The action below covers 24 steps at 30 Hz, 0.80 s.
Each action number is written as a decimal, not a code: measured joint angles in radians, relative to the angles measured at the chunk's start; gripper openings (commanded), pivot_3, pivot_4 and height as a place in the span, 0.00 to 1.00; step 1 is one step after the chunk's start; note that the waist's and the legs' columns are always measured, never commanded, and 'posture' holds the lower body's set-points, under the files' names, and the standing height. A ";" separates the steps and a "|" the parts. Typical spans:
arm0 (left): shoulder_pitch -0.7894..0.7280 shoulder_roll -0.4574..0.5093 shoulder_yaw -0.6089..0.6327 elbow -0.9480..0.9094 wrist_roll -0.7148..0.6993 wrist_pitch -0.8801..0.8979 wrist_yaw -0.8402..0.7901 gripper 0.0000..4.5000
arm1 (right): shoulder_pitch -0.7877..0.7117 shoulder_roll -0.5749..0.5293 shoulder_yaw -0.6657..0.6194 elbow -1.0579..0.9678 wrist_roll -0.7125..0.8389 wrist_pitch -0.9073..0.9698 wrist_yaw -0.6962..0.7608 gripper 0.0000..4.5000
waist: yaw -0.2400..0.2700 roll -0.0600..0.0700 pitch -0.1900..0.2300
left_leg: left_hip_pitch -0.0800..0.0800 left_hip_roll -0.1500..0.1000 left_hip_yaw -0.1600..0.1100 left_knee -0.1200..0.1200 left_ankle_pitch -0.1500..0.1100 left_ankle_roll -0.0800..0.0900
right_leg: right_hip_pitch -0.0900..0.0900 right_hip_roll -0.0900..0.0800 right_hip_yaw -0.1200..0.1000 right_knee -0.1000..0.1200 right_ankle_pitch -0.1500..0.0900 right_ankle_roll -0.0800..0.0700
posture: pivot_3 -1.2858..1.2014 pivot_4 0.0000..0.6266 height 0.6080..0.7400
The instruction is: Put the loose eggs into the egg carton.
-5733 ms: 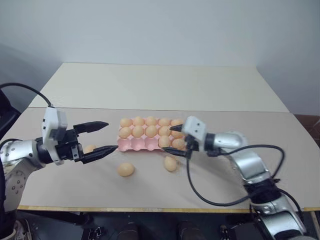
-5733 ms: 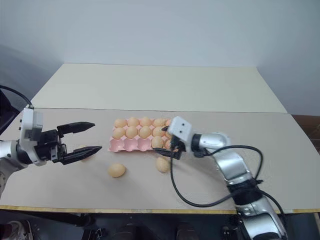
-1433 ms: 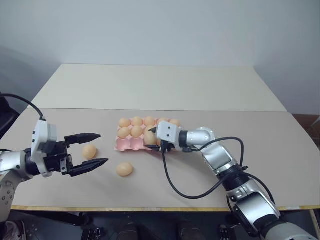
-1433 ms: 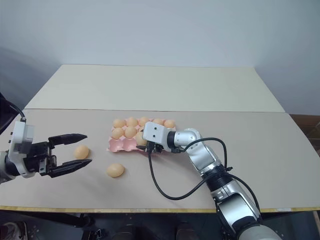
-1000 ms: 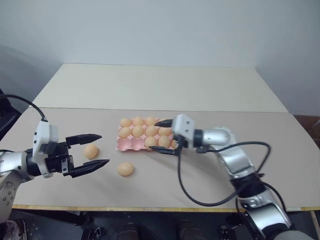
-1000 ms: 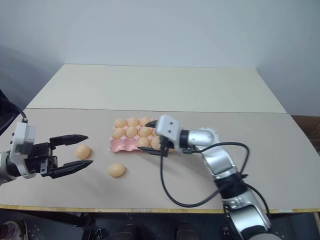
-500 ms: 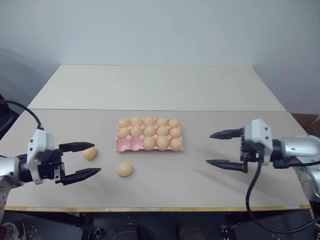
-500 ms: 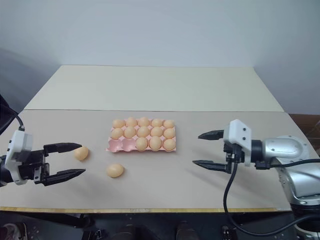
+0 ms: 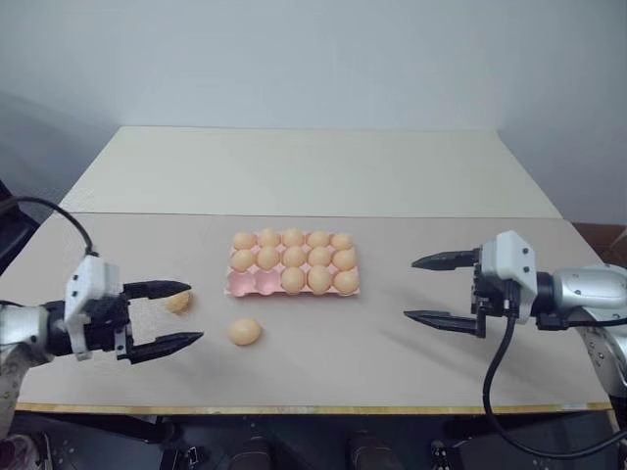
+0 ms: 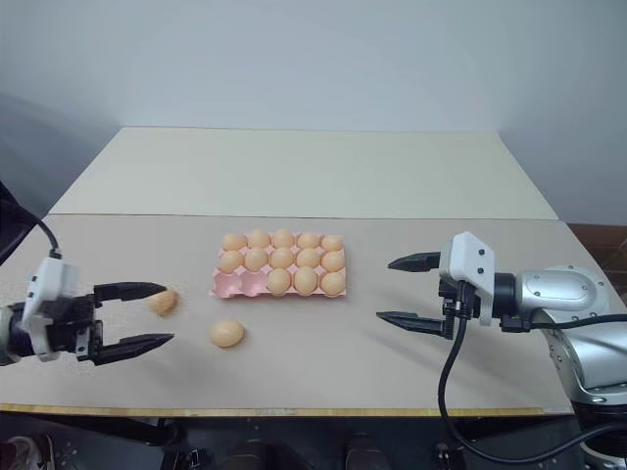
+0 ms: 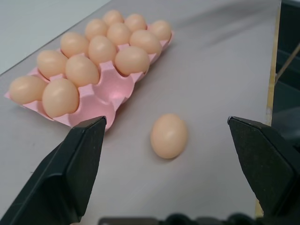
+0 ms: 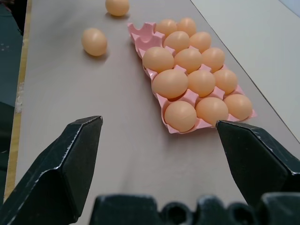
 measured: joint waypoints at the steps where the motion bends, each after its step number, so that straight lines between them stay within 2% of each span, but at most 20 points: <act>1: -0.004 0.000 -0.018 -0.003 0.014 -0.013 0.001 1.00 | -0.001 0.000 0.001 -0.001 0.000 0.000 0.000 1.00 | 0.000 0.000 0.000 | 0.000 0.000 0.000 0.000 0.000 0.000 | 0.000 0.000 0.000 0.000 0.000 0.000 | 0.52 0.24 1.00; 9: -0.114 -0.064 -0.294 0.045 0.227 -0.161 0.039 1.00 | -0.025 -0.006 0.051 -0.016 -0.001 -0.002 0.019 1.00 | 0.002 0.000 0.000 | 0.000 0.000 0.000 0.000 0.000 0.000 | 0.000 0.000 0.000 0.000 0.000 0.000 | 0.52 0.24 1.00; 17: -0.237 -0.135 -0.443 0.210 0.351 -0.259 0.049 1.00 | -0.029 -0.031 0.082 -0.018 -0.012 -0.031 0.068 1.00 | 0.001 0.000 0.000 | -0.001 0.000 0.000 0.000 0.000 0.000 | 0.000 0.000 0.000 0.000 0.000 0.000 | 0.52 0.24 1.00; 21: -0.280 -0.164 -0.478 0.247 0.387 -0.279 0.059 0.81 | -0.028 -0.031 0.082 -0.023 -0.012 -0.031 0.063 1.00 | 0.003 0.000 0.000 | 0.000 0.000 0.000 0.000 0.000 0.000 | 0.000 0.000 0.000 0.000 0.000 0.000 | 0.52 0.24 1.00; 24: -0.283 -0.170 -0.498 0.249 0.392 -0.282 0.055 0.59 | -0.026 -0.031 0.082 -0.029 -0.011 -0.031 0.061 1.00 | 0.002 0.000 0.000 | -0.001 0.000 0.000 0.000 0.000 0.000 | 0.000 0.000 0.000 0.000 0.000 0.000 | 0.52 0.24 1.00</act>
